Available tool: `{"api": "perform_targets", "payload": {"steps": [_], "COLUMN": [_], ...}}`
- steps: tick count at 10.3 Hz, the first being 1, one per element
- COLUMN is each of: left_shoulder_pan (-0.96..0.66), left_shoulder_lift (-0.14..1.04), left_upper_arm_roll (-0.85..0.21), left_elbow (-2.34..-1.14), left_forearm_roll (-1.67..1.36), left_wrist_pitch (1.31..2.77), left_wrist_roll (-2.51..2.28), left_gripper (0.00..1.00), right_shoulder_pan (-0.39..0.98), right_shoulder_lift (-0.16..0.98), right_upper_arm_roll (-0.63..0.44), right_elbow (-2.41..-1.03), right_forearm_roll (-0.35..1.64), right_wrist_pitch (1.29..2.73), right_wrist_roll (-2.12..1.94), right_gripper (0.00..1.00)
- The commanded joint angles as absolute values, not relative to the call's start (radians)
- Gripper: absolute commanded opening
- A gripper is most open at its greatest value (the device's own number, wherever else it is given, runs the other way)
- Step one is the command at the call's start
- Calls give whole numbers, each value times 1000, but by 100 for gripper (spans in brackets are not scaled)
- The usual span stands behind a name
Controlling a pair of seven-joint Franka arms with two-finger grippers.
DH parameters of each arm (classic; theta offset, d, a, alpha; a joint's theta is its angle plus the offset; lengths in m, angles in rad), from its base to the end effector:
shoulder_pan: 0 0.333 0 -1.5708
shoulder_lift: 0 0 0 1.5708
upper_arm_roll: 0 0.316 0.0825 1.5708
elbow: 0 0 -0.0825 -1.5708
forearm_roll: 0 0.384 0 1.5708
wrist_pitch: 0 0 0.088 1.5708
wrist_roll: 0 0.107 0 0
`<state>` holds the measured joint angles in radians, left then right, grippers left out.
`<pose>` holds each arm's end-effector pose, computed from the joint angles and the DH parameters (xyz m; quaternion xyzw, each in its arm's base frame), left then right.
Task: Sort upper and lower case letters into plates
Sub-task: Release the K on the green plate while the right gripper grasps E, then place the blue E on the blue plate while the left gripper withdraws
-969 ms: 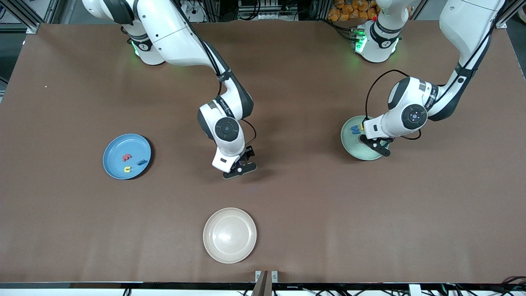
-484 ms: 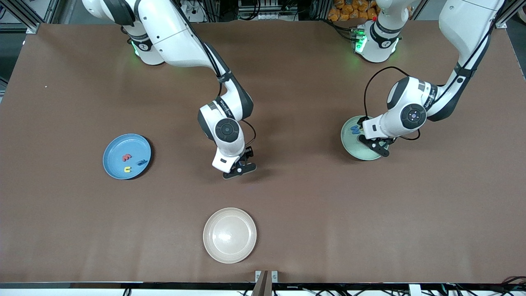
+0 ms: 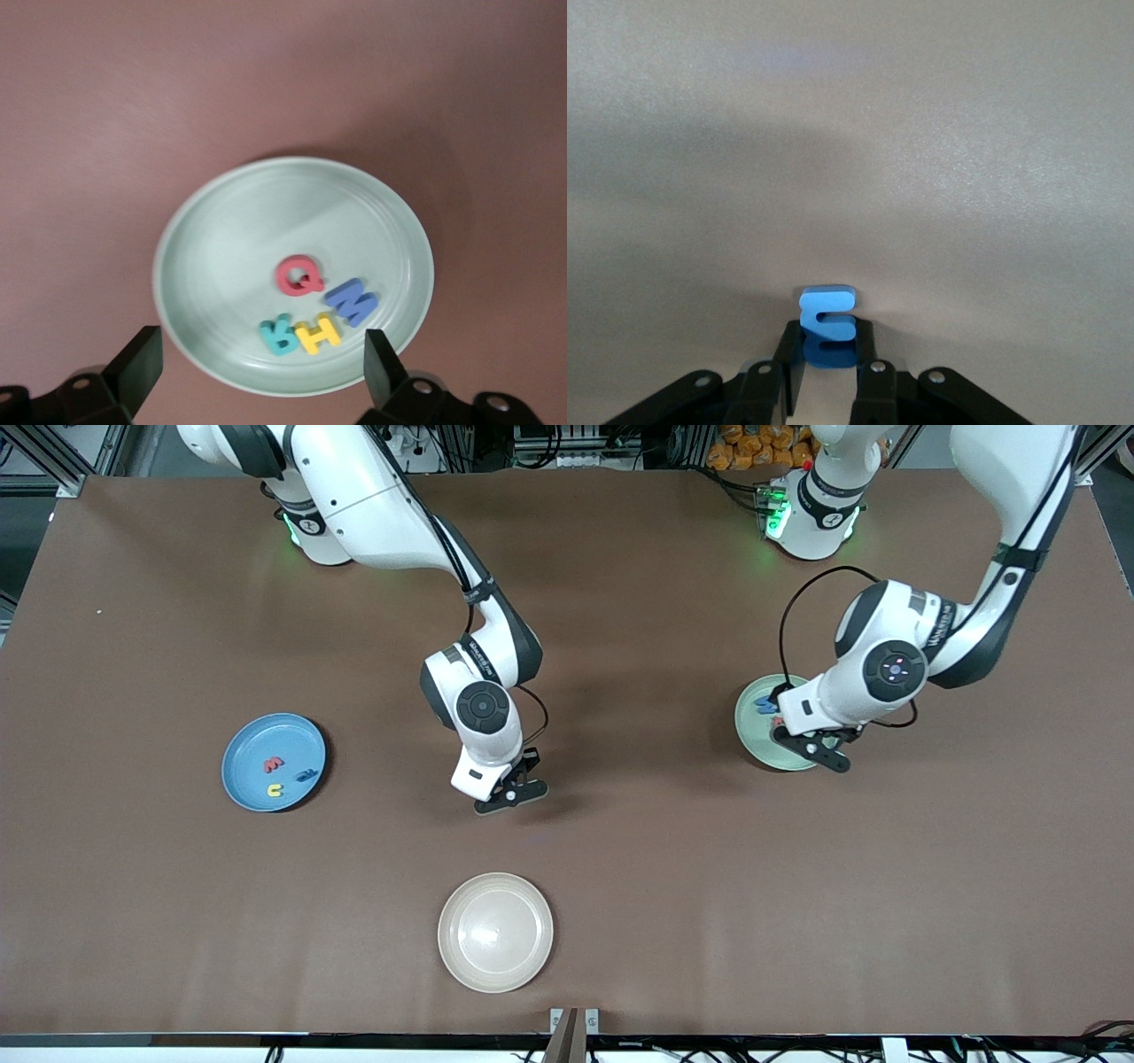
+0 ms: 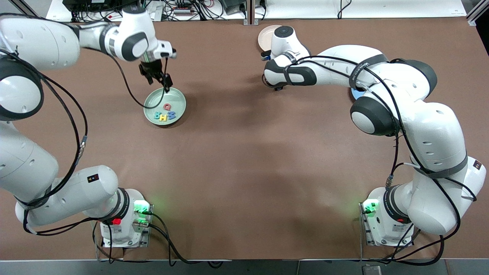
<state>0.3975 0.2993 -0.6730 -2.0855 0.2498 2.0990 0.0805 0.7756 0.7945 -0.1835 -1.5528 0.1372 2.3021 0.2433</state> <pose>0.5379 -0.1342 0.2947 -0.9633 0.2478 0.1021 0.0174 0.5687 0.4077 0.1814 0.9880 0.1530 -0.0073 0.0201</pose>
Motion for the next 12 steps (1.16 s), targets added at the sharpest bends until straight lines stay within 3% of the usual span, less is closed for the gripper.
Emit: {"api": "perform_targets", "payload": {"steps": [1,4,8,10,12], "left_shoulder_pan": [408,411,353,264,213], "left_shoulder_lift": [301,313,253,171,105], "left_upper_arm_roll": [-681,-681,-588,-462,-356], "left_elbow": [-1946,-1784,-1651,-1634,-1634], "left_forearm_roll": [219,215,180,99,51], "left_wrist_pitch": [1950,1807,1729,1727,1726], "left_wrist_roll": [77,84,84,81,81], "left_gripper": [100,100,100,100,100], "right_shoulder_pan": [753,686,637,553,503], "right_shoulder_lift": [798,737,648,496,443], "right_upper_arm_roll": [-179,-187,-352,-362,-382], "right_elbow": [-1546,-1551,-1578,-1784,-1909], "right_forearm_roll": [135,140,138,138,127], "right_wrist_pitch": [2301,2202,2001,2098,2183], "right_wrist_roll": [247,335,453,309,194], "right_gripper": [0,0,0,0,0]}}
